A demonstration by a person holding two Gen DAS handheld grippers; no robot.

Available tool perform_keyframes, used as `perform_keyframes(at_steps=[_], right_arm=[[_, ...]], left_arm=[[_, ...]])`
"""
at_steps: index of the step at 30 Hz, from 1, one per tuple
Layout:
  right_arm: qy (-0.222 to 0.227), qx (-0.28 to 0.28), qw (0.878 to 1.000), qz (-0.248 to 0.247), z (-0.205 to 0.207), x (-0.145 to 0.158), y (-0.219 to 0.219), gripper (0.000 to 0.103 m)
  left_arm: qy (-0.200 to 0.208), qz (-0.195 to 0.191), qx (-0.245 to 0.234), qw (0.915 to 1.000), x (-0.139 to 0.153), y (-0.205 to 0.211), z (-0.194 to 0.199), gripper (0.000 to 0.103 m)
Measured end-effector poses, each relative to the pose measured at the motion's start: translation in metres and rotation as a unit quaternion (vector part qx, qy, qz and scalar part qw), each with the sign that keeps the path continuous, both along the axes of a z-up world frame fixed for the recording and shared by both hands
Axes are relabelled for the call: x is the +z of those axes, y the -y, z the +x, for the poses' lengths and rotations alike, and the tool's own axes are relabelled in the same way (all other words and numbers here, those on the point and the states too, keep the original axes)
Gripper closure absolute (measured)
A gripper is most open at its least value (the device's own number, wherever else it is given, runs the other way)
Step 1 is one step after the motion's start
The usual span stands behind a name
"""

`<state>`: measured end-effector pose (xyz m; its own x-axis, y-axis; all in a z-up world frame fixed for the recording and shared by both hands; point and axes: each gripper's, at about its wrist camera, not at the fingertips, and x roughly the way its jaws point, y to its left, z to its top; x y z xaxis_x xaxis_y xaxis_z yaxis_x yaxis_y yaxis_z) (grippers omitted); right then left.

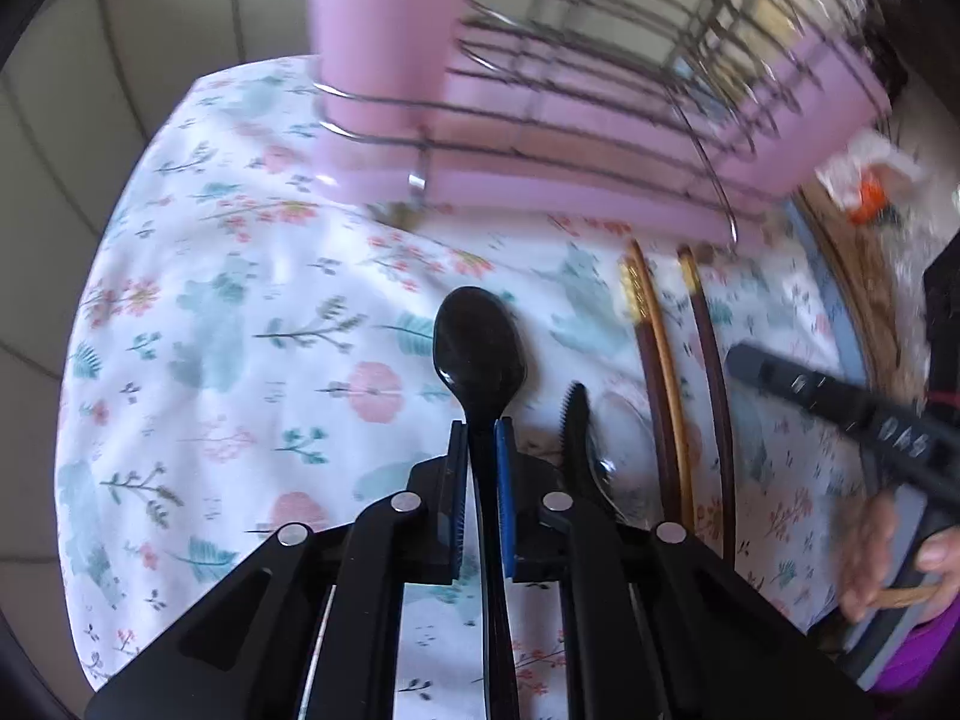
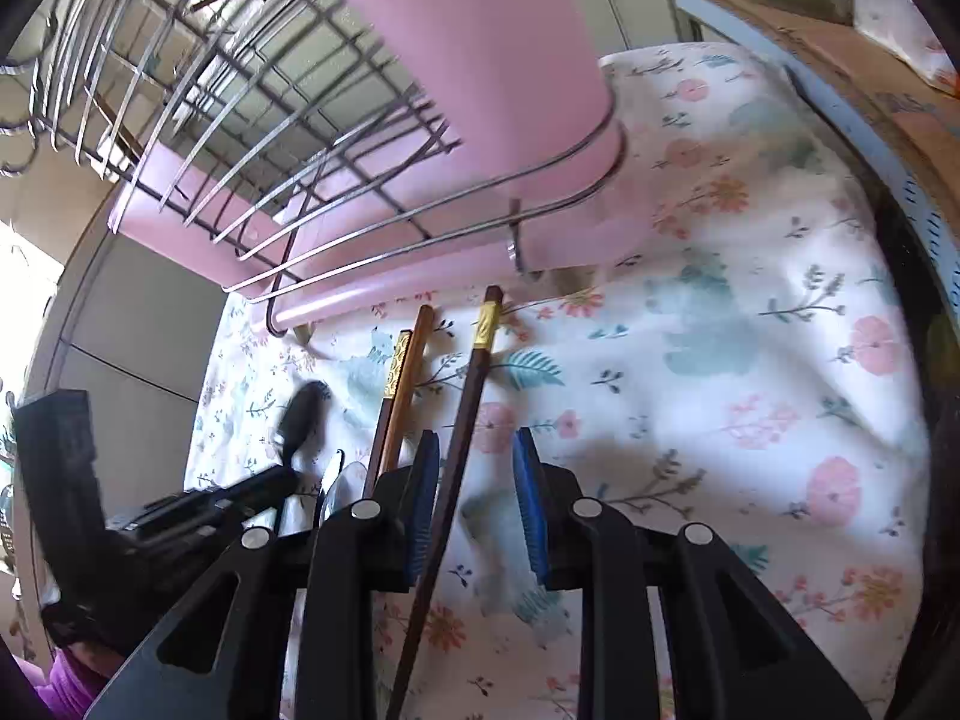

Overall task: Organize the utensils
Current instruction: 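Grasp a black spoon with the left tool while the right tool grasps a dark chopstick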

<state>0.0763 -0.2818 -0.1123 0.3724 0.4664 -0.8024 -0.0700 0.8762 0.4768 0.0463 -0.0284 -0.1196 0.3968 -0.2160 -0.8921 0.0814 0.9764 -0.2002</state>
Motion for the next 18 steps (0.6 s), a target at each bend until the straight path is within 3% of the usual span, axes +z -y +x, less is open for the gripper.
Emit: perform_keyframes(at_steps=[4, 5, 6, 14, 18], right_arm=[[-0.001, 0.008, 1.0, -0.016, 0.007, -0.009, -0.013, 0.081], [-0.002, 0.01, 1.0, -0.021, 0.008, -0.011, -0.015, 0.091], [0.0, 0.017, 1.0, -0.025, 0.009, -0.011, -0.018, 0.092], [-0.004, 0.009, 0.998, -0.054, 0.007, 0.001, 0.004, 0.097], [-0.02, 0.036, 0.998, -0.054, 0.01, -0.001, 0.009, 0.09]], left_arm=[[0.01, -0.006, 0.033, 0.9994, 0.009, -0.023, -0.003, 0.095], [0.011, -0.004, 0.041, 0.9991, 0.01, -0.029, -0.005, 0.095], [0.01, -0.003, 0.045, 0.9989, 0.009, -0.033, -0.006, 0.095], [-0.029, -0.005, 0.05, 0.9983, -0.009, -0.043, 0.001, 0.093], [-0.058, 0.004, 0.03, 0.9979, -0.008, -0.041, 0.01, 0.09]])
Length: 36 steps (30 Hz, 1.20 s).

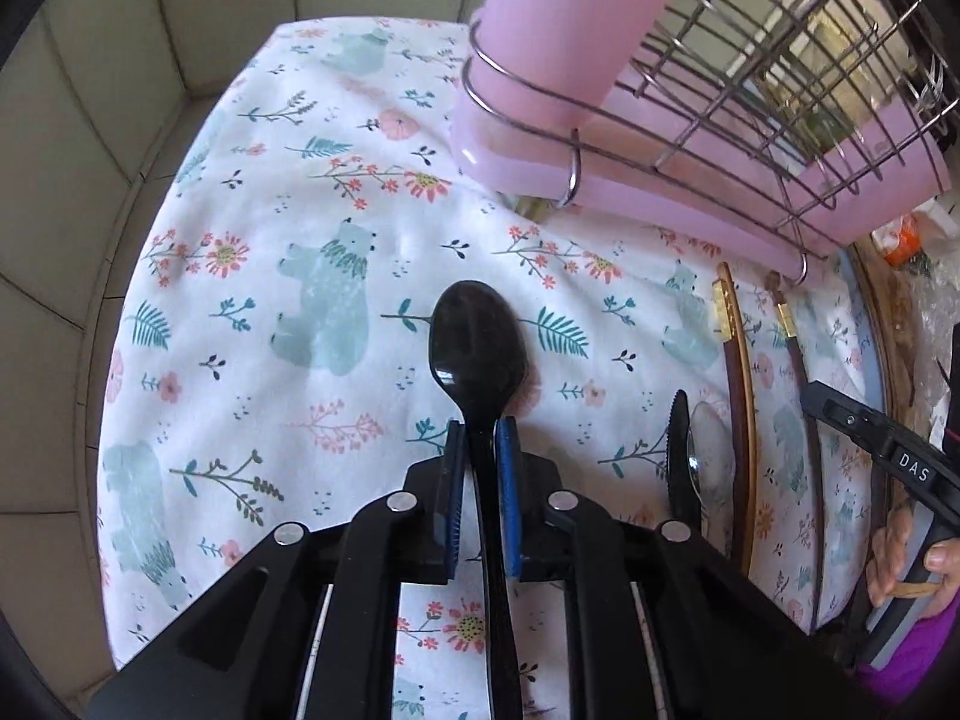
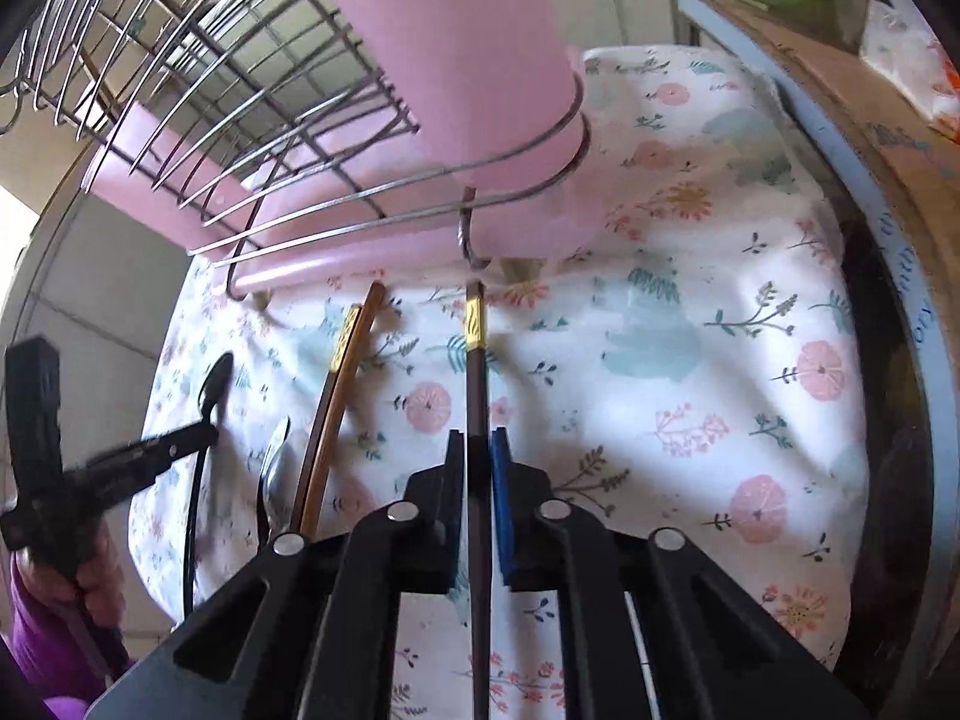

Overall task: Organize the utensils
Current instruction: 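Grasp a black spoon with the left tool while the right tool grasps a dark chopstick, then lift the black spoon with the left tool while the right tool carries the chopstick over the pink cup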

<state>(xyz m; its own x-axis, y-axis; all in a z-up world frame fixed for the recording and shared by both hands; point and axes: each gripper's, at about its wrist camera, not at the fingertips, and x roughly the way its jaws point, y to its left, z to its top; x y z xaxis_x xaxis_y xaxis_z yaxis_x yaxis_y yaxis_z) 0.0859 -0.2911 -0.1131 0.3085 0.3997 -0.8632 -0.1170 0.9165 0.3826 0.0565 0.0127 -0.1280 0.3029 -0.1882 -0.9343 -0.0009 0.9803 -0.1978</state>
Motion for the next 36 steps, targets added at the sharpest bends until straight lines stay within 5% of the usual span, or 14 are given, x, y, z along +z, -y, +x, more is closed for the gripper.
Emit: perform_keyframes(at_steps=[10, 16, 18, 28, 36], right_arm=[[-0.012, 0.004, 1.0, 0.007, 0.019, 0.013, 0.018, 0.084], [-0.053, 0.044, 0.997, -0.04, 0.032, -0.002, -0.006, 0.084], [-0.044, 0.051, 0.996, -0.062, 0.031, -0.004, -0.014, 0.092], [0.023, 0.03, 0.999, -0.018, -0.005, 0.015, -0.002, 0.097], [0.158, -0.003, 0.987, 0.021, -0.048, 0.072, 0.015, 0.097]], left_arm=[[-0.104, 0.021, -0.027, 0.994, -0.001, 0.014, 0.053, 0.087], [-0.118, 0.037, -0.033, 0.9917, -0.002, 0.023, 0.071, 0.087], [-0.113, 0.03, -0.029, 0.9927, -0.002, 0.021, 0.077, 0.087], [-0.034, -0.01, -0.023, 0.9991, 0.005, 0.003, 0.028, 0.092], [0.133, -0.064, 0.022, 0.9888, 0.065, -0.031, -0.025, 0.092]])
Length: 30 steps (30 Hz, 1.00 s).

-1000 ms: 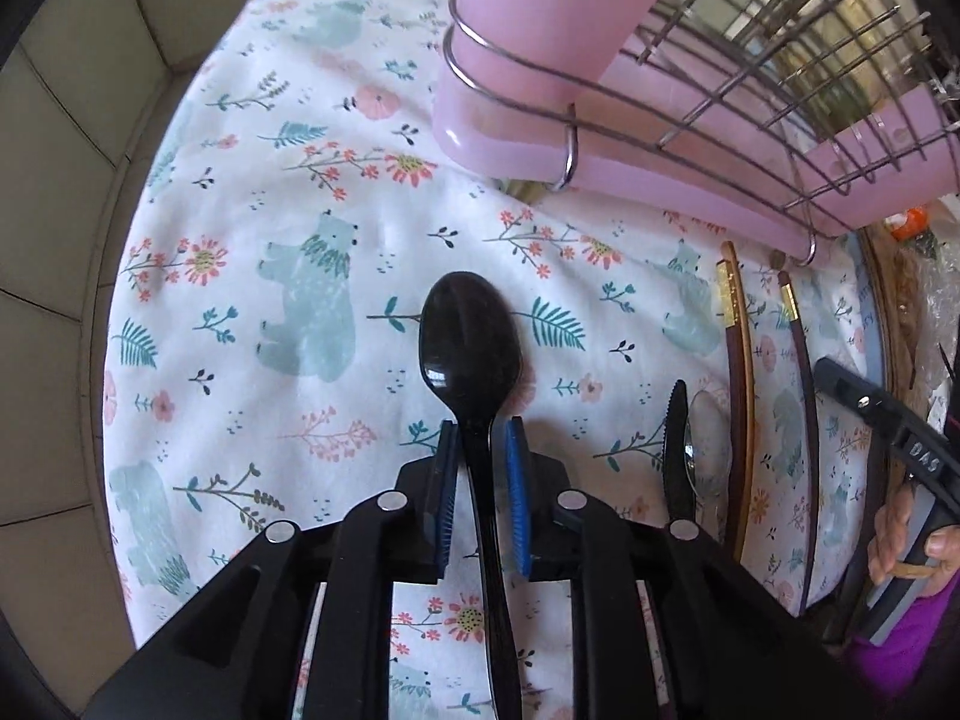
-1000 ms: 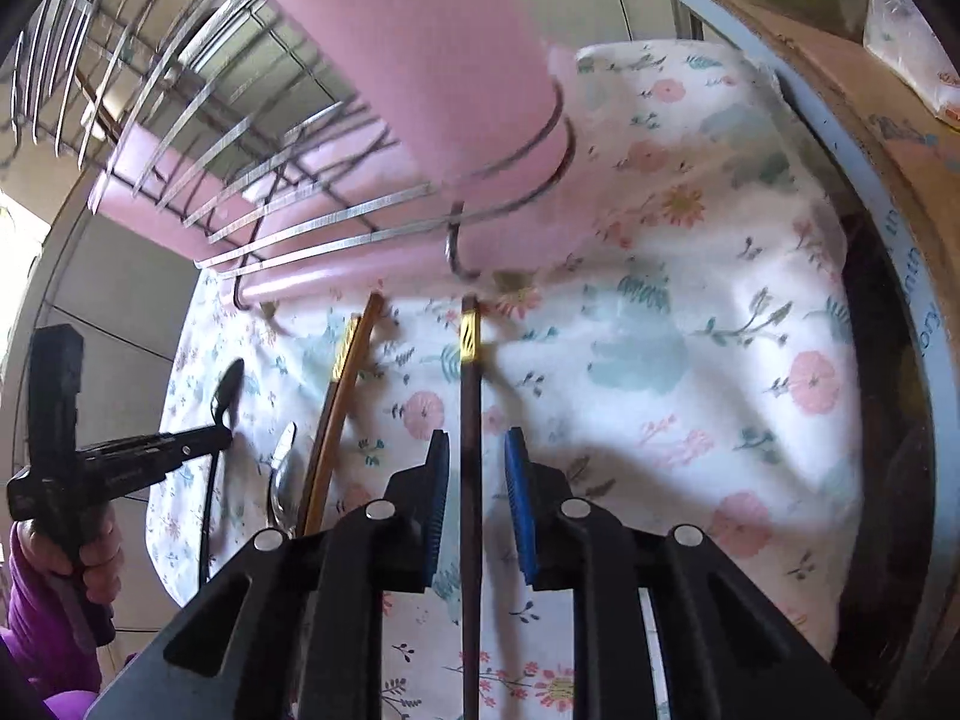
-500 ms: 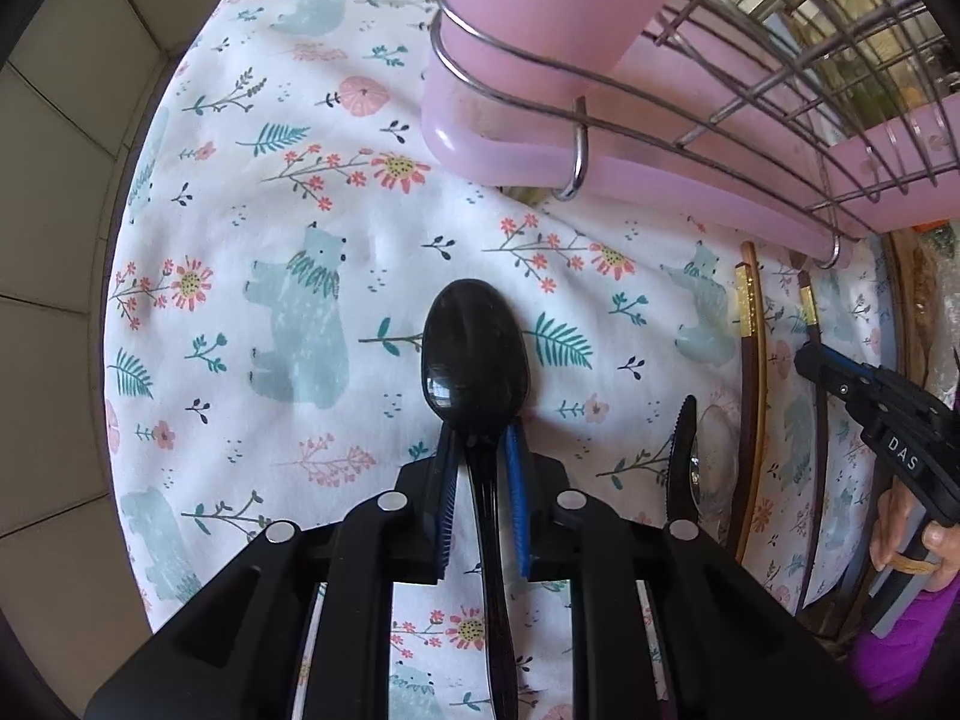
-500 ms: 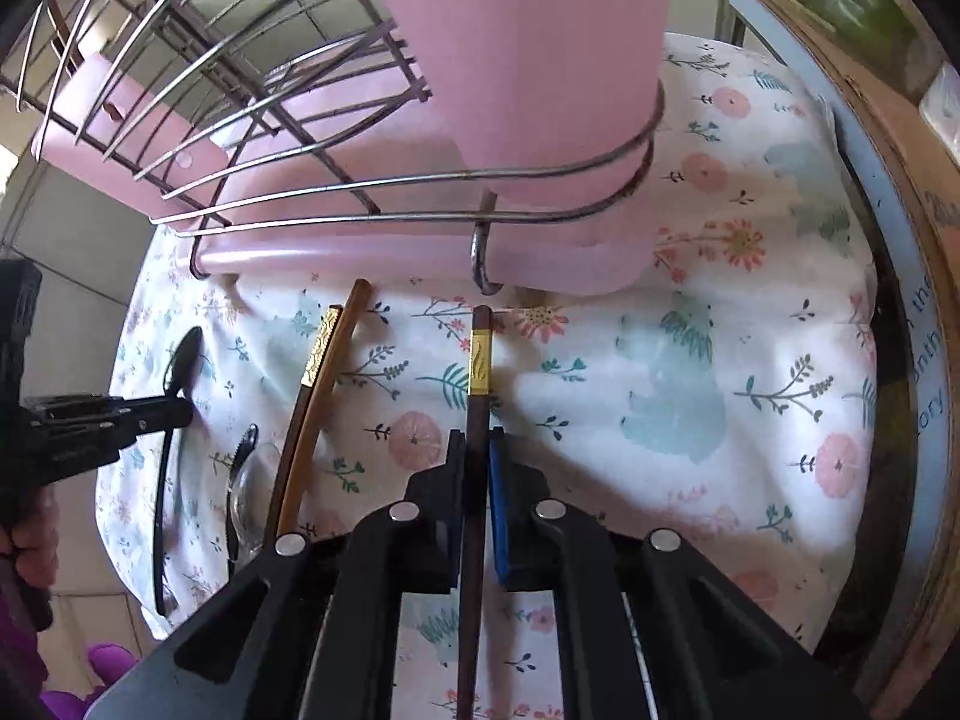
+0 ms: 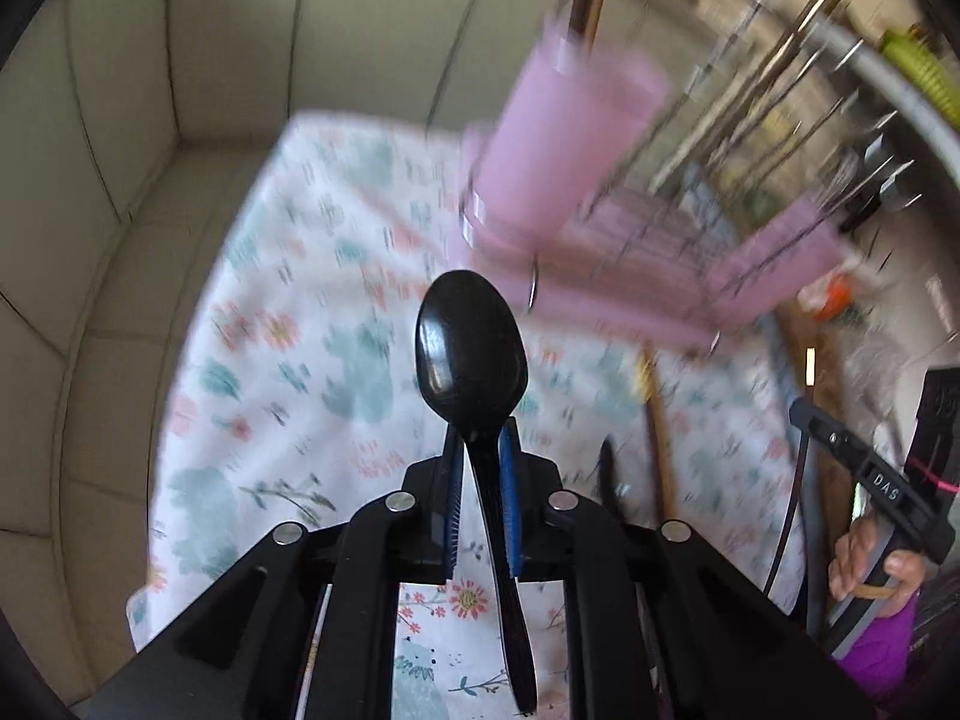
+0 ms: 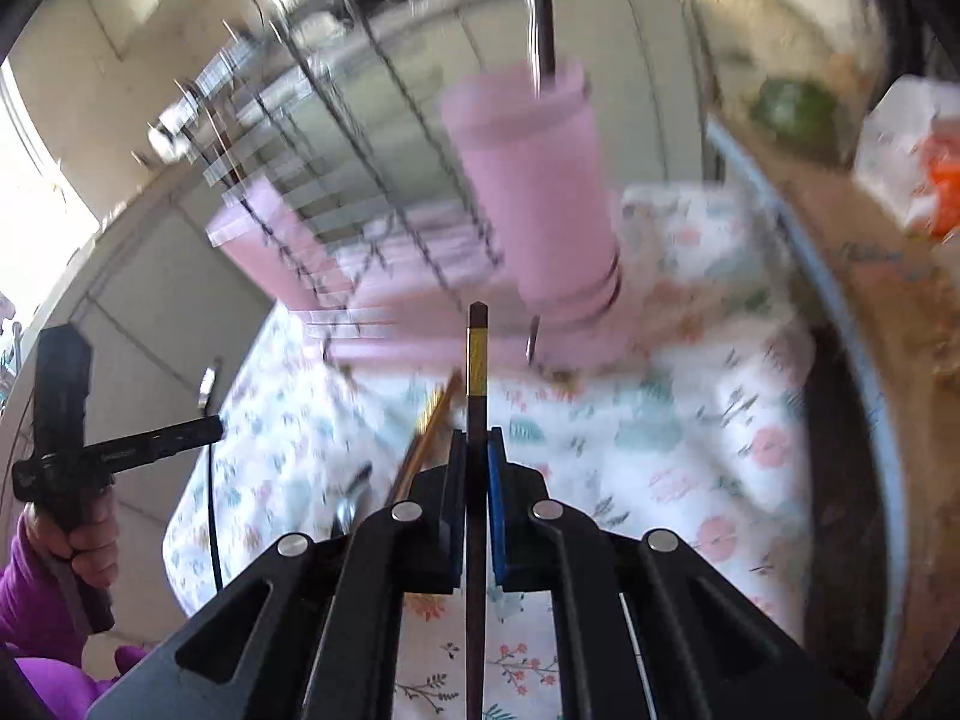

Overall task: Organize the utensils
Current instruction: 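Lift the black spoon with the left tool while the right tool carries the chopstick over the pink cup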

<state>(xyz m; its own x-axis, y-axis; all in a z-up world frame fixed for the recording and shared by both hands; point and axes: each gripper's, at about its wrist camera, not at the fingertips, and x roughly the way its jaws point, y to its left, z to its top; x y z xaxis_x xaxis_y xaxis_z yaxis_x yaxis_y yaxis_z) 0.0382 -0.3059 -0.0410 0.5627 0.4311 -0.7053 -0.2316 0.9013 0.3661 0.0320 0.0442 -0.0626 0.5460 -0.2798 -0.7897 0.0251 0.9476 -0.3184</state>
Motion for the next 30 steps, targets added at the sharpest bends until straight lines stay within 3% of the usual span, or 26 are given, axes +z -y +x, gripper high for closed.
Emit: perform_keyframes(at_steps=[6, 15, 21, 30], right_arm=[[0.079, -0.044, 0.996, 0.017, -0.011, 0.048, 0.015, 0.097], [0.192, -0.085, 0.977, 0.038, -0.008, 0.143, 0.049, 0.097], [0.288, -0.118, 0.949, 0.043, -0.001, 0.192, 0.052, 0.097], [0.367, -0.168, 0.914, 0.034, 0.031, 0.216, 0.043, 0.097]], left_arm=[[0.109, -0.014, 0.02, 0.9938, 0.053, -0.005, -0.015, 0.092], [0.211, -0.033, 0.021, 0.9767, 0.129, -0.012, -0.016, 0.092], [0.257, -0.032, 0.017, 0.9657, 0.163, -0.007, -0.011, 0.092], [0.31, -0.022, 0.019, 0.9502, 0.203, 0.002, 0.009, 0.092]])
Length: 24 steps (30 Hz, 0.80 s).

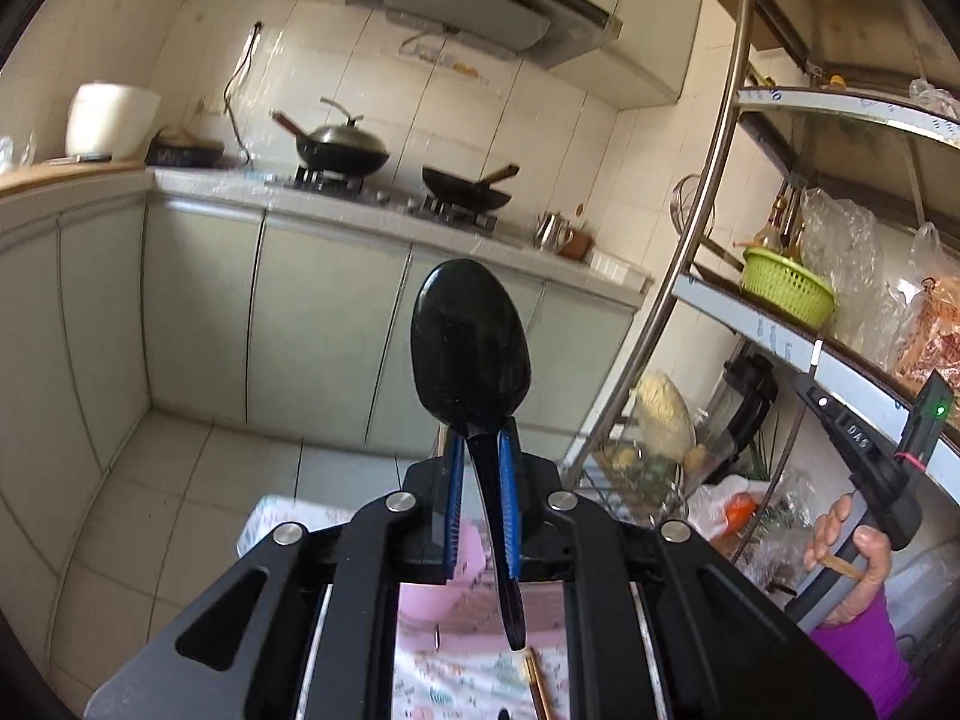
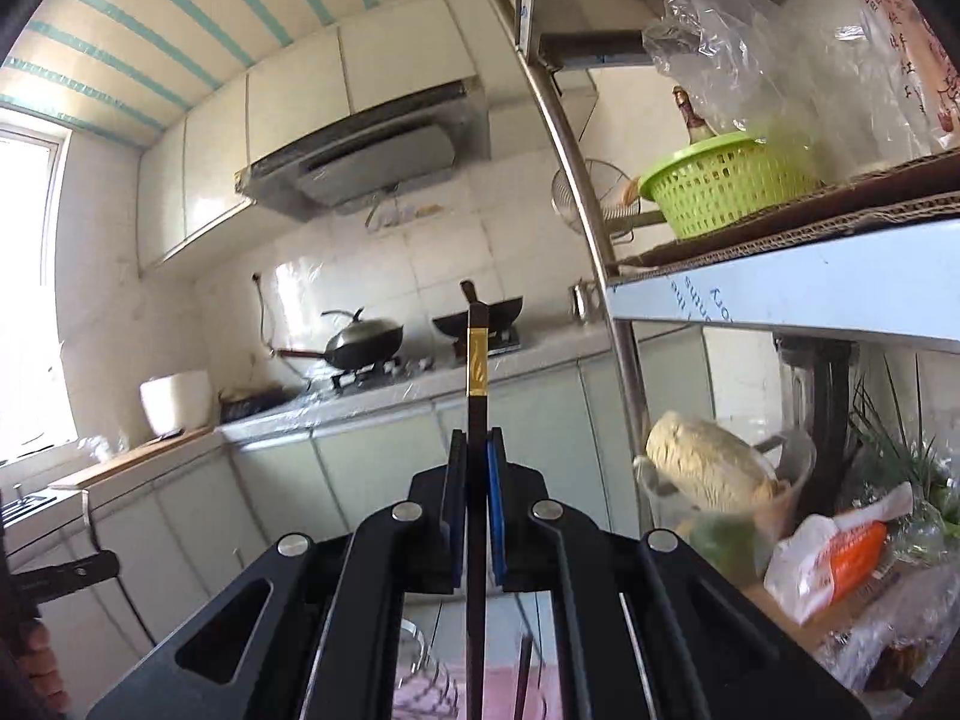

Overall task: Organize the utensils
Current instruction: 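Lift the black spoon with the left tool while the right tool carries the chopstick over the pink cup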

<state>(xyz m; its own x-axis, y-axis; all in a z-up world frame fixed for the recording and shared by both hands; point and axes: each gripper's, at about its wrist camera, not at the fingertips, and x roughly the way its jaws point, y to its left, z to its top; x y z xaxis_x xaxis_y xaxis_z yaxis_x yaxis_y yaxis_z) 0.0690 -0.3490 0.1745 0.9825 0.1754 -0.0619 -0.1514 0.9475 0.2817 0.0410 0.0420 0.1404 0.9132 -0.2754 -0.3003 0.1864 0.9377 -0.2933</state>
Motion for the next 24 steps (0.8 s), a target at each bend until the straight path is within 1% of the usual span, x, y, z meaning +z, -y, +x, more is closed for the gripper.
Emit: perform_keyframes(at_steps=[3, 6, 9, 13, 16, 20, 24], right_arm=[[0.011, -0.015, 1.0, 0.006, 0.013, -0.001, 0.002, 0.097], [0.012, -0.023, 1.0, 0.017, 0.028, -0.003, 0.006, 0.097], [0.023, -0.038, 0.999, 0.009, 0.038, -0.007, 0.006, 0.097], [0.019, -0.047, 0.999, 0.009, 0.05, -0.024, 0.006, 0.097], [0.003, -0.051, 0.999, 0.013, 0.057, -0.04, 0.006, 0.097], [-0.041, -0.035, 0.998, 0.023, 0.063, -0.065, 0.006, 0.097], [-0.087, -0.013, 0.996, 0.021, 0.069, -0.088, 0.001, 0.097]], left_arm=[[0.012, 0.007, 0.011, 0.9998, 0.01, 0.001, 0.011, 0.092], [0.015, 0.005, 0.02, 0.9997, 0.013, 0.0, 0.024, 0.092], [0.012, 0.007, 0.03, 0.9995, 0.009, 0.0, 0.038, 0.092], [0.009, 0.022, 0.039, 0.9989, -0.002, 0.003, 0.051, 0.092], [-0.006, 0.035, 0.042, 0.9985, -0.015, 0.008, 0.063, 0.092], [-0.035, 0.044, 0.037, 0.9977, -0.037, 0.011, 0.073, 0.092], [-0.066, 0.041, 0.03, 0.9965, -0.056, 0.01, 0.081, 0.092]])
